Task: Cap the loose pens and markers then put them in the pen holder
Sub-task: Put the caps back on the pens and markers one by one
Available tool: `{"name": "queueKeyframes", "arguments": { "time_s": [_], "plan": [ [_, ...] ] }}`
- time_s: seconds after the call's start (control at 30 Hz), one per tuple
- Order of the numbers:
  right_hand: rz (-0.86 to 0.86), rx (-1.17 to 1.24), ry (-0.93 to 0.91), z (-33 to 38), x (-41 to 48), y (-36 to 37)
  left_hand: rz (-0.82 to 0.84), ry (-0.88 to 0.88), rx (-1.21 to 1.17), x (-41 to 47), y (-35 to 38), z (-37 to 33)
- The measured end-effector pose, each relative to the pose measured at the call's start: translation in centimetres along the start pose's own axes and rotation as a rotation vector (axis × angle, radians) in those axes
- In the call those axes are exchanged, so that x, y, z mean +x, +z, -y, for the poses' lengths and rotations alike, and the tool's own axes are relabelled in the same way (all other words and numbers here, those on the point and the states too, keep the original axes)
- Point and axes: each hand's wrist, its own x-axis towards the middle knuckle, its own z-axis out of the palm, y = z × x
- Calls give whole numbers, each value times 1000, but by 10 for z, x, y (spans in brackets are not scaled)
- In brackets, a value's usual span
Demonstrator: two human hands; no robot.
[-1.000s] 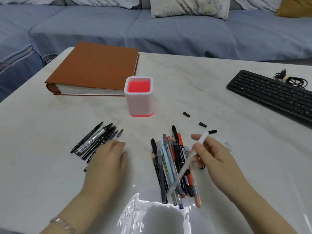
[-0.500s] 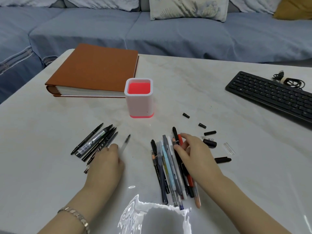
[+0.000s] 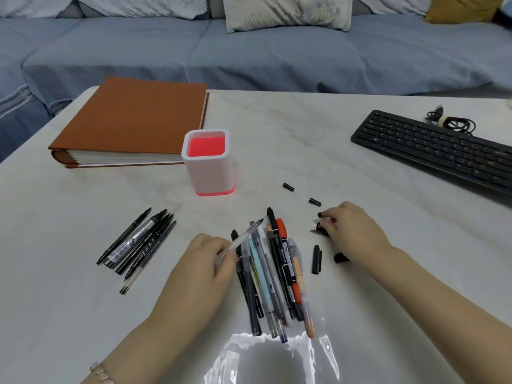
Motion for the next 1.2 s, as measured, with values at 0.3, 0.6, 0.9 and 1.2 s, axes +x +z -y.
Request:
{"name": "queueKeyframes", "arguments": {
  "time_s": [0.3,0.6,0.9,1.2],
  "plan": [
    [45,92,26,4,-7,2,15,38,-89,-6,1,-7],
    [130,238,-16,-12,-14,-2,59,13,-135,-10,3,-9],
    [-59,494,37,-24,-27,0,82,-15,-152,-11,3,-9],
    [32,1139,97,7,-57,-27,124,39,-224,-15,-1,-20]
  ]
}}
